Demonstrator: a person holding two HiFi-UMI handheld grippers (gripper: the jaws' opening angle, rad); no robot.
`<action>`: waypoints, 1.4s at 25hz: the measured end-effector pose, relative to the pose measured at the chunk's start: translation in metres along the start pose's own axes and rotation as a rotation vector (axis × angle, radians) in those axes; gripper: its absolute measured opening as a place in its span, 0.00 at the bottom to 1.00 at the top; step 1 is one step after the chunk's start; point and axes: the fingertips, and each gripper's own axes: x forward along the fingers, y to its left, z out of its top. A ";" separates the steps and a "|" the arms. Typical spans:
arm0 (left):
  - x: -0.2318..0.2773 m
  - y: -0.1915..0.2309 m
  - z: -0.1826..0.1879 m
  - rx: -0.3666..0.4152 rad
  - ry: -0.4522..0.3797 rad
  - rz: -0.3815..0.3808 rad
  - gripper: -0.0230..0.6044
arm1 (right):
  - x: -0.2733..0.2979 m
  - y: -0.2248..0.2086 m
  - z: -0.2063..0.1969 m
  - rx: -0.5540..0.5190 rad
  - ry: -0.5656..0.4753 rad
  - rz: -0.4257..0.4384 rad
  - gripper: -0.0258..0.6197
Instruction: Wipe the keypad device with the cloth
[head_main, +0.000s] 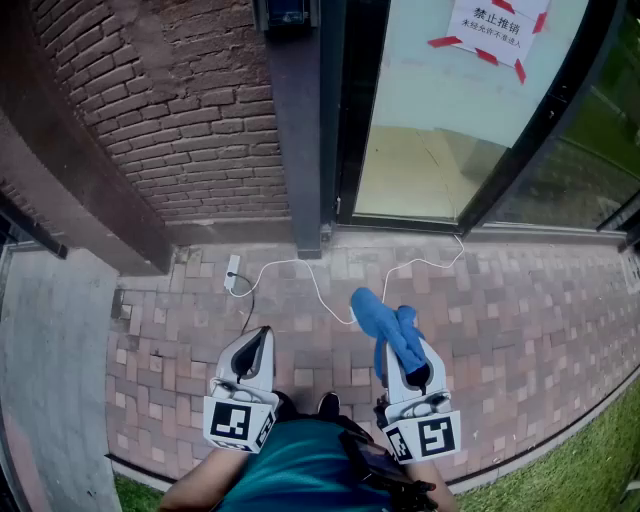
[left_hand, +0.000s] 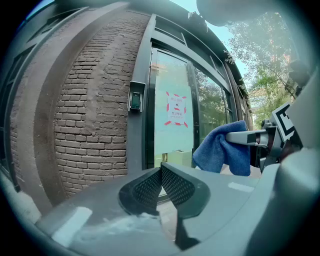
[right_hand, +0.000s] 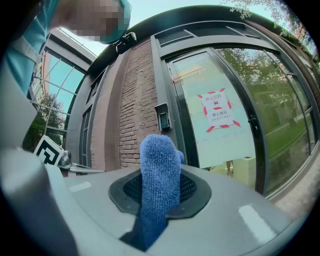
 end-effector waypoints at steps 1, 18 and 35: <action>0.001 -0.002 -0.001 -0.003 0.005 -0.001 0.02 | -0.001 -0.002 0.000 0.001 0.004 0.001 0.13; 0.152 0.063 0.017 -0.036 -0.066 -0.144 0.02 | 0.117 -0.043 0.000 -0.045 0.039 -0.144 0.13; 0.293 0.230 0.118 -0.038 -0.110 -0.254 0.02 | 0.341 -0.024 0.083 -0.152 -0.053 -0.152 0.13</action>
